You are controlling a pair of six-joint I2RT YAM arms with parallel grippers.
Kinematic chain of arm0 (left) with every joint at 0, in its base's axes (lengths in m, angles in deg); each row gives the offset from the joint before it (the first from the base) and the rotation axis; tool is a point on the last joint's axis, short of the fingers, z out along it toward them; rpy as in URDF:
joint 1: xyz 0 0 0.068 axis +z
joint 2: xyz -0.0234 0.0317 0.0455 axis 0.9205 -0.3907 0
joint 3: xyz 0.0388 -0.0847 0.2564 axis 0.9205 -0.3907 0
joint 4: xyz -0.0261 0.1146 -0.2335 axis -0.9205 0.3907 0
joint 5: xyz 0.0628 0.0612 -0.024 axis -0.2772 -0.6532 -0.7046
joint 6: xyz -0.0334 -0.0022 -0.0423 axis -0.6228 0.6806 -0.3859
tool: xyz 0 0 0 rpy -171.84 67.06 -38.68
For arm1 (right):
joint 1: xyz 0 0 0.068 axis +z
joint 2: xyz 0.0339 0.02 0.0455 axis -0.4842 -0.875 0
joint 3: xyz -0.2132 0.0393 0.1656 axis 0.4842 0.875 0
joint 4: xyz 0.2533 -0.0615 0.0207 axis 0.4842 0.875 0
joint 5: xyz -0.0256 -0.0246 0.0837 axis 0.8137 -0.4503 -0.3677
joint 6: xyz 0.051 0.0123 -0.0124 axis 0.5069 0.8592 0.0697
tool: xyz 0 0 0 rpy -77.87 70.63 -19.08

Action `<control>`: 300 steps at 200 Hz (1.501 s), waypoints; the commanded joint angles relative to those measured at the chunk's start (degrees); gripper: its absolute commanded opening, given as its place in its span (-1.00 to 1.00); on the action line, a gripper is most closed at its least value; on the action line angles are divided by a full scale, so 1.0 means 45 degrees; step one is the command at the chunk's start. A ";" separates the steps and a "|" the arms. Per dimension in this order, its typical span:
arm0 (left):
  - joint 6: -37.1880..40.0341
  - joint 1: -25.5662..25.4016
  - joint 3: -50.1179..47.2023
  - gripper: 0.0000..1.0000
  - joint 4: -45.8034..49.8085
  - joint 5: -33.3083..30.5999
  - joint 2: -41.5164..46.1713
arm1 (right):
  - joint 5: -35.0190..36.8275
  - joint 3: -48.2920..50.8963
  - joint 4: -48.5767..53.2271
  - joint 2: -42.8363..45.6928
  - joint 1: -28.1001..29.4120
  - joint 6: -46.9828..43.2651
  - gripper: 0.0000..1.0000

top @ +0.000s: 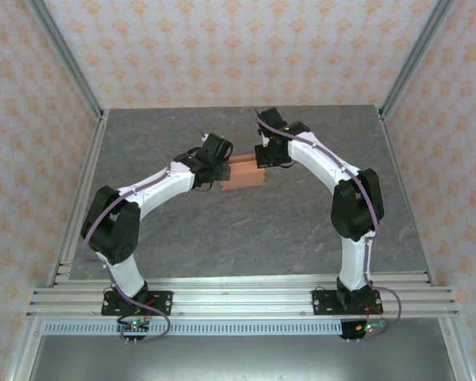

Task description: Fold the paper box

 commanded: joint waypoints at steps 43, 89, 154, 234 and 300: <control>-0.0345 0.0005 -0.0315 -0.91 -0.0117 0.0435 -0.0429 | -0.0154 0.0305 -0.0111 0.0128 0.0002 0.0245 -0.93; -0.0318 -0.0019 -0.0199 -1.00 0.0048 0.0436 -0.0917 | -0.0345 -0.0058 0.0035 0.0138 0.0017 0.0209 -0.93; 0.0710 -0.0311 -0.0021 -1.00 0.0753 -0.0834 -0.1331 | -0.0134 -0.1427 0.1504 -0.0501 -0.0032 -0.0117 -0.90; 0.1305 -0.0968 0.0271 -1.00 0.1038 -0.2216 -0.1763 | -0.2040 -0.2188 0.1666 -0.0887 -0.0173 0.0459 -0.90; 0.1533 -0.1102 0.0329 -1.00 0.1168 -0.2644 -0.1857 | -0.4151 -0.1904 0.0682 -0.0517 -0.0669 0.1287 -0.90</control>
